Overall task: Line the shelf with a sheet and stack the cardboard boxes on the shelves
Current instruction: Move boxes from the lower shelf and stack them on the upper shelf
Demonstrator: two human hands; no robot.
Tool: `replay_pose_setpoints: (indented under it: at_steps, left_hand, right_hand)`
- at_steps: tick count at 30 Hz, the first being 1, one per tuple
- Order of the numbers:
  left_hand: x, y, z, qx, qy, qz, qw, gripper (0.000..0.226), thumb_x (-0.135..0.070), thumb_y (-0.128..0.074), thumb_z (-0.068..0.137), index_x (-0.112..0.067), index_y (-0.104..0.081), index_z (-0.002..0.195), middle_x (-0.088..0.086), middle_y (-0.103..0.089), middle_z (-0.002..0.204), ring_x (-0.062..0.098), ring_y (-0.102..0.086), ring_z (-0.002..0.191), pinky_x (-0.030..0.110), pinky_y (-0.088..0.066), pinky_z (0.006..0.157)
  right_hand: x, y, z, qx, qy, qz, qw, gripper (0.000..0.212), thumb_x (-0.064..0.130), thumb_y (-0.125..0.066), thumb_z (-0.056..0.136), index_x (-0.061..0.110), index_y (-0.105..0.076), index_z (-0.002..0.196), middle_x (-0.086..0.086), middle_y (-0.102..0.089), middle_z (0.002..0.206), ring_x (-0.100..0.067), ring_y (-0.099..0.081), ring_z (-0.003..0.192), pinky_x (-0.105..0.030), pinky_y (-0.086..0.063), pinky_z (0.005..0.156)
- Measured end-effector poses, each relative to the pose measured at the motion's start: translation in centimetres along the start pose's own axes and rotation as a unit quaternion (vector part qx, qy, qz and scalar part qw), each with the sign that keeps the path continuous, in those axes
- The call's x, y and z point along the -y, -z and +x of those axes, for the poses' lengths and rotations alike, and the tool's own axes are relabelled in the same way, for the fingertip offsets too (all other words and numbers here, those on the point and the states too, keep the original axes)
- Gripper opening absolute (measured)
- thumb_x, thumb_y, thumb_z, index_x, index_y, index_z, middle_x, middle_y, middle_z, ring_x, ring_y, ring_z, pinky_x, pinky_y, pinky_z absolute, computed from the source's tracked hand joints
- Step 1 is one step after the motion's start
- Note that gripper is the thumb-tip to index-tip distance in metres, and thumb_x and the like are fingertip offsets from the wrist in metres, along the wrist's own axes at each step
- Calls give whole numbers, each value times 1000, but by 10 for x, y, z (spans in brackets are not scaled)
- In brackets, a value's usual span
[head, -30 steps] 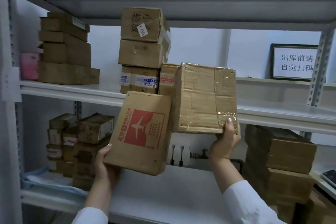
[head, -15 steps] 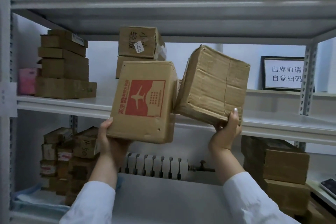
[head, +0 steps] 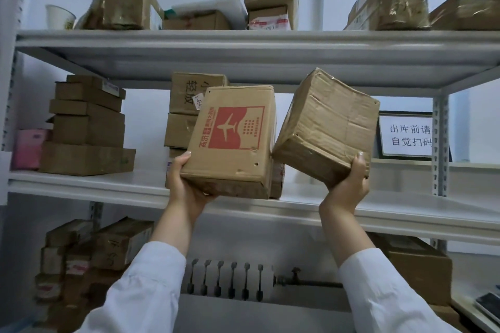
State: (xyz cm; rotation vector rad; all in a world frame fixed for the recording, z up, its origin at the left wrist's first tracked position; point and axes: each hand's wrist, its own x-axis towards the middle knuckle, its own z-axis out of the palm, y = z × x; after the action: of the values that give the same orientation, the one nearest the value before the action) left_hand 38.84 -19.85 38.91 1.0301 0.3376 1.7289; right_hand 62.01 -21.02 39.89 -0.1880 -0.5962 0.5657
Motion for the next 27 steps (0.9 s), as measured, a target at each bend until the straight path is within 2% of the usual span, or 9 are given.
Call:
replay_pose_setpoints:
  at_steps: [4,10,12,15,19,21,23,25,27]
  left_hand:
    - [1,-10,7,13,12,-14,1000,36,-45,-38,85,-27,-67,99,3,-68,98,23,-59,90,34,-45,72]
    - [0,-35,12,23,-4,-3,1000,36,-44,-39,86,-29,-72,85,2,-69,93,23,-57,91,35,-44,73]
    - [-1,-46,17,22,1,-3,1000,35,-46,-41,84,-28,-71,90,4,-68,98,25,-57,97,42,-46,83]
    - [-4,-64,25,20,23,15,999,41,-50,-41,82,-27,-69,101,8,-67,107,29,-57,102,55,-38,97]
    - [-3,-83,33,-12,66,39,997,39,-54,-45,78,-26,-69,91,5,-69,87,25,-59,85,40,-44,82]
    - [-2,-88,40,-31,89,63,994,42,-59,-50,72,-26,-69,89,6,-69,88,27,-60,87,42,-45,85]
    - [-2,-91,46,-49,104,81,990,46,-61,-55,65,-27,-69,91,6,-68,97,28,-61,95,48,-43,91]
    - [-2,-96,50,-62,115,96,987,44,-63,-56,66,-28,-68,91,4,-68,96,27,-61,99,50,-42,91]
    - [-2,-104,52,-63,118,116,984,44,-64,-53,72,-27,-67,92,4,-69,95,27,-60,101,52,-42,91]
  right_hand:
    - [4,-1,10,-16,-5,-13,1000,19,40,-60,76,24,-65,85,8,-67,87,-13,-65,89,-44,-50,94]
    - [19,-1,27,-16,-24,11,1000,35,42,-63,73,21,-64,102,3,-69,102,-14,-66,98,-43,-50,98]
    - [25,-2,35,-15,-23,12,1000,32,43,-62,73,23,-65,98,4,-69,102,-14,-66,98,-43,-50,98]
    - [32,-4,44,-16,-18,10,1000,32,44,-63,74,25,-65,99,4,-69,109,-15,-66,104,-45,-49,99]
    - [41,-7,53,-17,-56,14,998,32,46,-62,79,24,-62,104,1,-68,110,-14,-66,98,-42,-54,91]
    - [43,-8,56,-15,-86,24,996,20,44,-58,87,27,-60,96,0,-66,108,-13,-65,93,-39,-55,84]
    - [43,-7,58,-9,-111,31,993,18,47,-54,89,30,-59,95,2,-65,107,-14,-64,95,-39,-55,84]
    - [41,-9,61,5,-139,37,990,32,52,-51,88,29,-59,110,0,-64,116,-17,-63,102,-37,-55,84]
    - [40,-12,64,29,-175,46,983,48,54,-47,88,26,-55,126,-2,-63,121,-21,-62,105,-33,-54,75]
